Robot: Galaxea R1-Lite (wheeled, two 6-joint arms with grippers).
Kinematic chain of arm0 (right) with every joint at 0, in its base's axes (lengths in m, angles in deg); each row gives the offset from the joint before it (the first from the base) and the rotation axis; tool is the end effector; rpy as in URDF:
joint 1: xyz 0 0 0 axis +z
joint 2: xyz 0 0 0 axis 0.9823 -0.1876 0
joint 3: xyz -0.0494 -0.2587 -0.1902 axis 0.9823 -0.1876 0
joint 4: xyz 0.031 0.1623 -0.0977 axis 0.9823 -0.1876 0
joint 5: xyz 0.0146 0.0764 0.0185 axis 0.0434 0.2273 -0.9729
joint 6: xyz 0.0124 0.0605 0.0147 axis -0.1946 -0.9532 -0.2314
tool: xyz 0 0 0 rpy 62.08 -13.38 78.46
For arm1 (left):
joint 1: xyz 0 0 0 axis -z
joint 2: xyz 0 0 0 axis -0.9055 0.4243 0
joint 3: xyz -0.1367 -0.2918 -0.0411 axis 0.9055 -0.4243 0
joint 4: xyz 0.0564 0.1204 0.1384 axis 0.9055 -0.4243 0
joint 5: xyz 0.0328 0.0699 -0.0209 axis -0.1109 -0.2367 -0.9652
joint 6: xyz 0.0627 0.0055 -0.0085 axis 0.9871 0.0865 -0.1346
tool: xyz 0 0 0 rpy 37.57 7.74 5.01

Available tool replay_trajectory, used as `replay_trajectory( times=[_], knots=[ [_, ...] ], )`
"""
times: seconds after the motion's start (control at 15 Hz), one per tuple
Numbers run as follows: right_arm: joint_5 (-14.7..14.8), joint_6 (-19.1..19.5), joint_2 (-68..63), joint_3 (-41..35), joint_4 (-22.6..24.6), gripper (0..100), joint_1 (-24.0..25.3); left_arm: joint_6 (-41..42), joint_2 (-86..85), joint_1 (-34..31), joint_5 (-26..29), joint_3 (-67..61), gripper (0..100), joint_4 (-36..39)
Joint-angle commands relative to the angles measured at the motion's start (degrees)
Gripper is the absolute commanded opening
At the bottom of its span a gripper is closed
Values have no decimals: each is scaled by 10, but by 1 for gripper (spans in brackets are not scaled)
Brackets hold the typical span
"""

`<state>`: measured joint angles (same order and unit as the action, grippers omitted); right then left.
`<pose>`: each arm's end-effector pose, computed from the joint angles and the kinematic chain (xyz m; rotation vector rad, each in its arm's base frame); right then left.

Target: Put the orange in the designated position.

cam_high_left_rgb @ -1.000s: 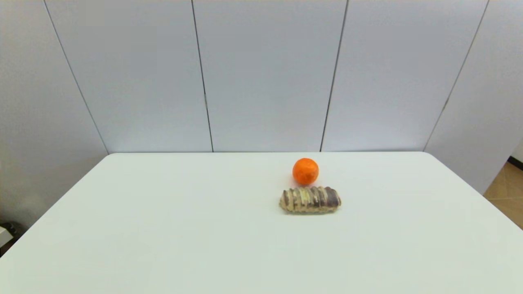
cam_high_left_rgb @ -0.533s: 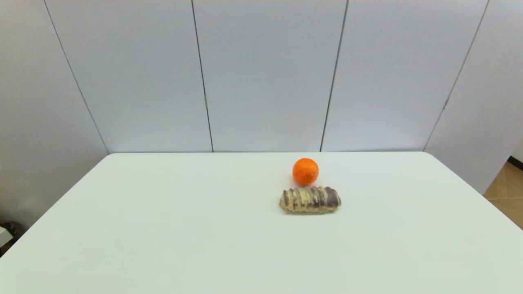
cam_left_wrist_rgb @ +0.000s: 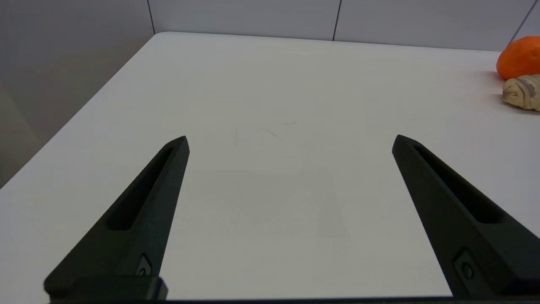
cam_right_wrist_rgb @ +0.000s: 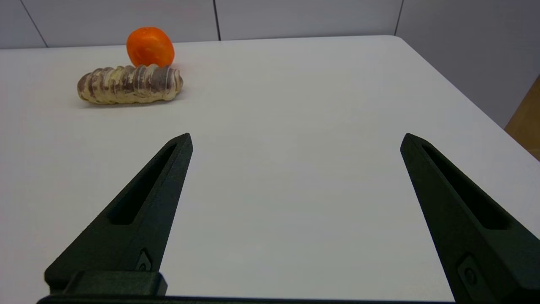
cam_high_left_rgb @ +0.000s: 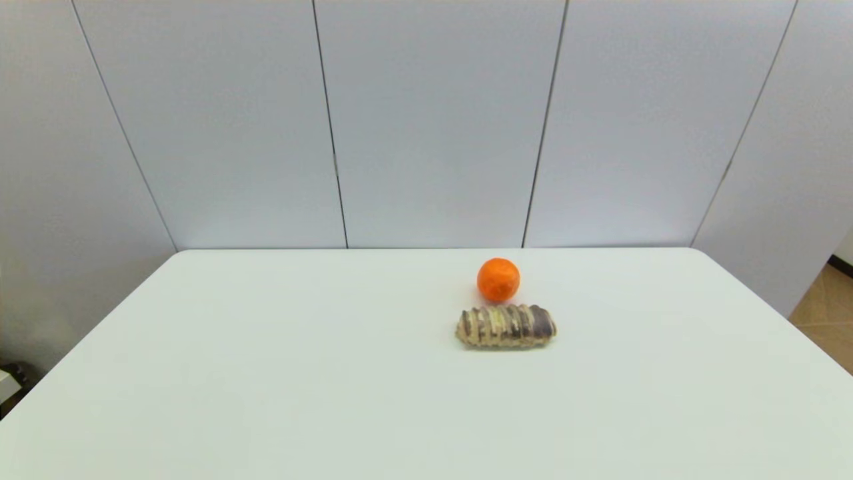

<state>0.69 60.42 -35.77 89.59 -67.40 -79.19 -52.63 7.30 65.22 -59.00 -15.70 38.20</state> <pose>-0.0051 -0.0016 0.0748 0.0260 0.0031 -0.0245 -0.0049 0.0000 0.0758 -0.0348 -0.0007 -0.0057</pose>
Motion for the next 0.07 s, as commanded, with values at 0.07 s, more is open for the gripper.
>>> replay_trajectory(
  times=[0.07],
  knots=[
    [0,0,-1,0,0,100,0,1,0,-1,0,0,100,0]
  ],
)
